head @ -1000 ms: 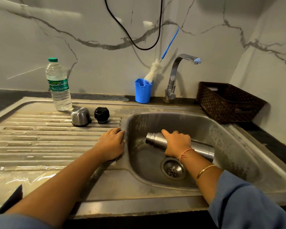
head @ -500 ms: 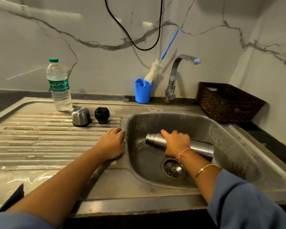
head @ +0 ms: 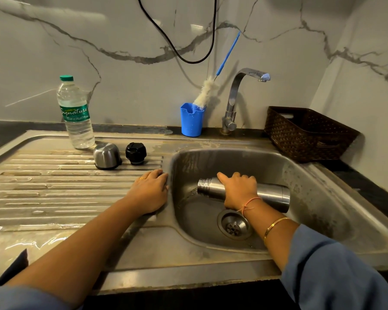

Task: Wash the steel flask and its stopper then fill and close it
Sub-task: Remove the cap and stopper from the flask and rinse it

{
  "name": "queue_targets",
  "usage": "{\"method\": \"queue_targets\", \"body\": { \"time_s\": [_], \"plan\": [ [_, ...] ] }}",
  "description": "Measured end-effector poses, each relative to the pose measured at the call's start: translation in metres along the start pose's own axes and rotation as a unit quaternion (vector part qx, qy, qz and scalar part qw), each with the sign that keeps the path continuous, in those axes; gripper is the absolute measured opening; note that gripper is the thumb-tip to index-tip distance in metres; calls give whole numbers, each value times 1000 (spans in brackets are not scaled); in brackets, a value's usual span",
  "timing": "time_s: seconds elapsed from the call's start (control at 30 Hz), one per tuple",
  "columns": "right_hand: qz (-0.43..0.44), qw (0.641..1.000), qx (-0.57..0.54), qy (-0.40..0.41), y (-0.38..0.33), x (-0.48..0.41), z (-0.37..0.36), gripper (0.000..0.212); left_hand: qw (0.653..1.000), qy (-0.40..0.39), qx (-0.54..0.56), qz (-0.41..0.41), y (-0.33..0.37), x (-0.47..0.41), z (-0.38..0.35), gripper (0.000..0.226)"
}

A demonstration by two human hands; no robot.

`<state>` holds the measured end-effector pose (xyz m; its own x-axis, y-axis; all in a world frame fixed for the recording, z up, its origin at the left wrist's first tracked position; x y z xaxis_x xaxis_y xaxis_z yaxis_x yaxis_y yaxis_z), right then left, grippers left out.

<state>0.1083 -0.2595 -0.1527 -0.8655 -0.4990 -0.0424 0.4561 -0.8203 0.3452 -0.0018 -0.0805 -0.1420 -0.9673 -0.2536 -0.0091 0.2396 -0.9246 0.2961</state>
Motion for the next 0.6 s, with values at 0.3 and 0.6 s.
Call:
{"method": "queue_targets", "body": {
  "time_s": [0.3,0.6],
  "plan": [
    [0,999,41,-5,-3,2,1,69,1000,1,5,-6,-2,-1,-1,51],
    [25,993,114,6,-16,1,15,68,1000,-5,16,-9,-3,0,0,51]
  ]
}}
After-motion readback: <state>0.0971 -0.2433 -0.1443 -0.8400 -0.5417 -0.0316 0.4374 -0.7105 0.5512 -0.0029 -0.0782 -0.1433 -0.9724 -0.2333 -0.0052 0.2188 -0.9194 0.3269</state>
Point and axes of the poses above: each hand's wrist, its own x-axis away from the middle knuckle, its own z-axis out of the back of the hand, y = z × x, the point moved 8 cm from there along -x, towards the middle knuckle, and after that the axes turned 5 degrees about x, right-handed, at the moved point
